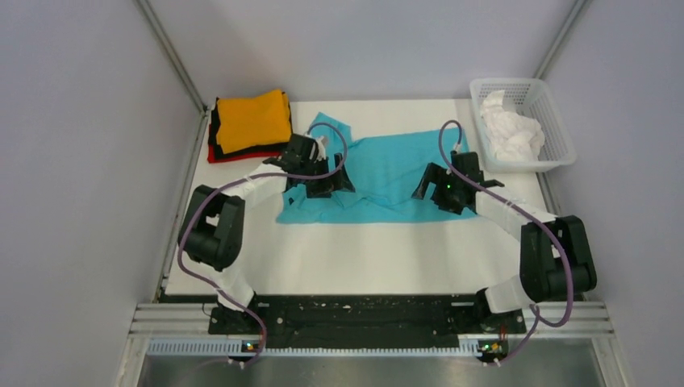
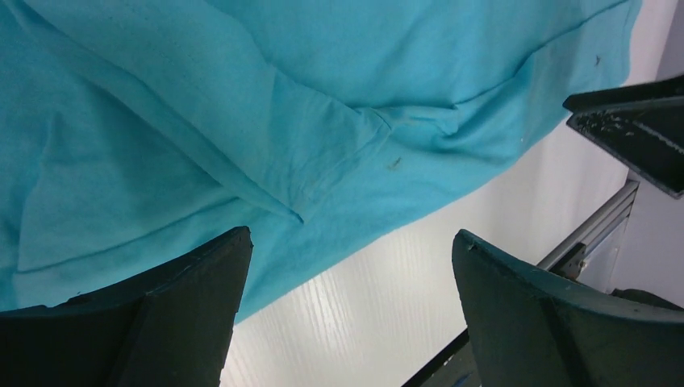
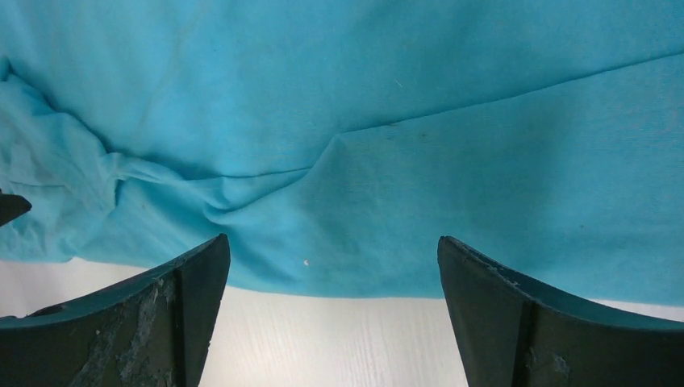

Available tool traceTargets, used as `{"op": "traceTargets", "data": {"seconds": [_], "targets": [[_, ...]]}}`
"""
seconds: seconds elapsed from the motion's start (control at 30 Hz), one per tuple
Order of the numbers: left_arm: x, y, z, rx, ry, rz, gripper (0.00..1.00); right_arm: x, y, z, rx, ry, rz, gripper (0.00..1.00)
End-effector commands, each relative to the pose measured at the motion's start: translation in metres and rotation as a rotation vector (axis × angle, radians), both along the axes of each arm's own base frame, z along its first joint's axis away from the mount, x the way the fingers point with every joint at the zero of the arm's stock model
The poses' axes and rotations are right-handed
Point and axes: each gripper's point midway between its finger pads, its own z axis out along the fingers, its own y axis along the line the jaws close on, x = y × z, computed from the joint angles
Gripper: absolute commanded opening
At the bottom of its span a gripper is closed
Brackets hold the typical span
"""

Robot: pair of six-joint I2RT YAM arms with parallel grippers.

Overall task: Fold and stack the t-shirts
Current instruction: Fold the flattened tshirt in 1/3 of the way

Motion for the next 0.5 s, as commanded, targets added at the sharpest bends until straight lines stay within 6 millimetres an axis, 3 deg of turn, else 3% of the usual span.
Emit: {"op": "traceTargets", "data": {"seconds": [0.0,0.3,0.47], "targets": [[0.024,-0.013,0.003,-0.047,-0.047,0.06,0.99,0.003,0.012,-0.009,0.025,-0.02,0.025,0.99],[0.029,-0.021,-0.029,0.036,0.011,0.092,0.99,-0.011,0.002,-0.033,-0.014,0.033,-0.007,0.99],[0.038,-0.033,-0.027,0.015,0.003,0.096,0.99,-0.011,0.001,-0.035,-0.024,0.035,-0.004,0.99]]}}
